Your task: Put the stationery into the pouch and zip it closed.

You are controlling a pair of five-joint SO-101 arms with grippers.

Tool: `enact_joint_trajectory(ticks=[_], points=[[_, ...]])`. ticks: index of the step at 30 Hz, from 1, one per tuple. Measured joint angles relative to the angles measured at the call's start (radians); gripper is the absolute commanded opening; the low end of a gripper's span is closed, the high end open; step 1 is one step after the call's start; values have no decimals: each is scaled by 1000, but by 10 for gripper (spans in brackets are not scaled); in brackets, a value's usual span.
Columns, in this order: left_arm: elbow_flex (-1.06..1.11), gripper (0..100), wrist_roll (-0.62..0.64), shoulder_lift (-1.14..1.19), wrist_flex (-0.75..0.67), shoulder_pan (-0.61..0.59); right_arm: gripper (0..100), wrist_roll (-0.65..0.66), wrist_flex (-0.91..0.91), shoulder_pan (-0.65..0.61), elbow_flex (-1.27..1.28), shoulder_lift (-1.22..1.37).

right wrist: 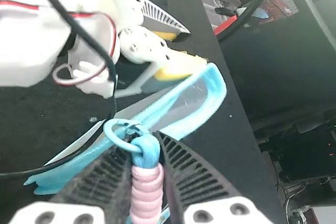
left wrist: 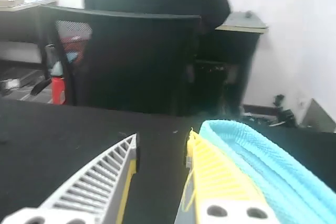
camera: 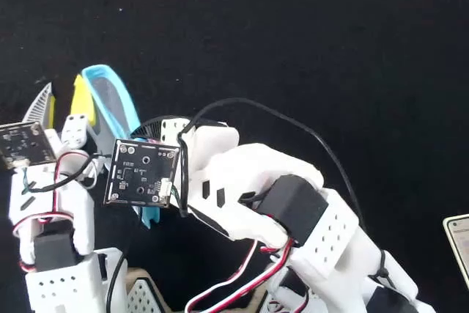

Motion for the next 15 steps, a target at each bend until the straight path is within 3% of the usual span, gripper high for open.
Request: enact_joint_trajectory(ticks=[5, 10, 15], points=[[-15, 166, 0, -2, 100, -11, 11, 0, -40, 0, 37, -2], [-172, 166, -61, -6, 417, -121, 11, 0, -112, -5, 81, -2], [-288, 167, -169, -11, 683, -109, 11, 0, -149, -5, 101, -8]])
